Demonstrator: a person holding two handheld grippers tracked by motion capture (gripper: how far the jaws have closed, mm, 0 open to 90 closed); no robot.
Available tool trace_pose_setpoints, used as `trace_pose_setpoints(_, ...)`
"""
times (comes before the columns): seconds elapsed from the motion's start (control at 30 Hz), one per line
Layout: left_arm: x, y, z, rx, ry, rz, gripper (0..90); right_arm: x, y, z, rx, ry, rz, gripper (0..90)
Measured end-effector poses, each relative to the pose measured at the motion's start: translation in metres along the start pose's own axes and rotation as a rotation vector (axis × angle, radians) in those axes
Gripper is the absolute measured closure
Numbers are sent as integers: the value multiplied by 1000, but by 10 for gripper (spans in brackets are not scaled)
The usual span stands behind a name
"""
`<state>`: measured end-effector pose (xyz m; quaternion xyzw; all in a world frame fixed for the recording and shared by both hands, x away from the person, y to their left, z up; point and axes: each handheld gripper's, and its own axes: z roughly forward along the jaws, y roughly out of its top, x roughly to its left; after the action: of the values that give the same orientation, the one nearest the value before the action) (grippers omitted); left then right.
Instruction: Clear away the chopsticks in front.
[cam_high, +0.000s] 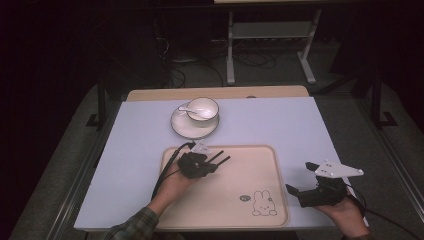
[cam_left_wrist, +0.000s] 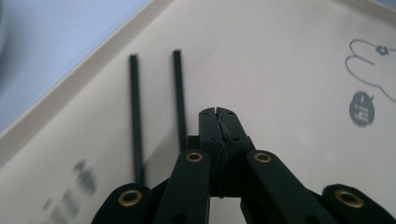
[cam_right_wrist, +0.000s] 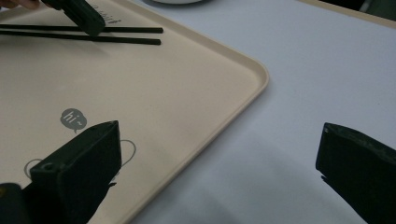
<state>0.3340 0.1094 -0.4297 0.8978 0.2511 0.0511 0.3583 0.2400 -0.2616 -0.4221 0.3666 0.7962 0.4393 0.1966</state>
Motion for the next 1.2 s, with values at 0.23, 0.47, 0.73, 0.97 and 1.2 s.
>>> trace_pose_setpoints(0.23, -1, 15, 23, 12, -21, 16, 894, -1, -1, -1, -3, -1, 3, 0)
trace_pose_setpoints(0.47, 3, 26, 36, 3, -19, 23, 894, -2, -4, -4, -5, -7, 9, 0)
trace_pose_setpoints(0.73, 7, 27, 41, 10, -6, 25, 894, -3, -5, -6, -4, -12, 13, 0)
trace_pose_setpoints(0.97, 21, 21, 34, 9, 18, -6, 895, -2, -5, -6, -4, -11, 10, 0)
trace_pose_setpoints(1.2, 36, 10, 22, 6, 47, -49, 895, -2, -5, -6, -6, -10, 13, 0)
